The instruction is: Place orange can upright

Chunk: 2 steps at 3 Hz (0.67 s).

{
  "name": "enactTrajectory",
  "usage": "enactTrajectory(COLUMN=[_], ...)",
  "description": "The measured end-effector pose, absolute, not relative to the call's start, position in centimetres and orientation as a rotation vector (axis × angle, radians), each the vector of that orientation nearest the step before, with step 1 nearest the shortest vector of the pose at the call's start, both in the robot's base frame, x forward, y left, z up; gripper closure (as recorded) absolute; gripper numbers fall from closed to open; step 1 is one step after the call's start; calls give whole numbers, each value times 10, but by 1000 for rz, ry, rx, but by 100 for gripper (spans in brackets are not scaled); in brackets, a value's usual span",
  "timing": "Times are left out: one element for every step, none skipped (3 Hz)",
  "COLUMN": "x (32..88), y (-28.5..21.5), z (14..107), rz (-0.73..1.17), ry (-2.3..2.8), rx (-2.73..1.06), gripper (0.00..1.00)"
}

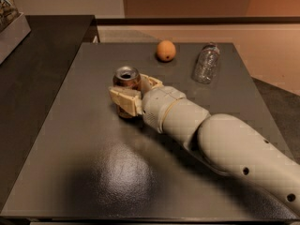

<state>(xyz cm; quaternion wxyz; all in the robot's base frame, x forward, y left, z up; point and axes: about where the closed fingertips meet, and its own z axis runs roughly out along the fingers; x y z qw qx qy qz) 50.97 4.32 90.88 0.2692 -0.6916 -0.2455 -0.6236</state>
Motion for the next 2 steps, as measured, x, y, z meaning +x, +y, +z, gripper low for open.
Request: enactTrajectory(x=[509, 509], y=[44, 44], z=[909, 909], rz=[-1674, -1674], ry=[-653, -653], rx=[-1864, -1864], gripper=[0, 0])
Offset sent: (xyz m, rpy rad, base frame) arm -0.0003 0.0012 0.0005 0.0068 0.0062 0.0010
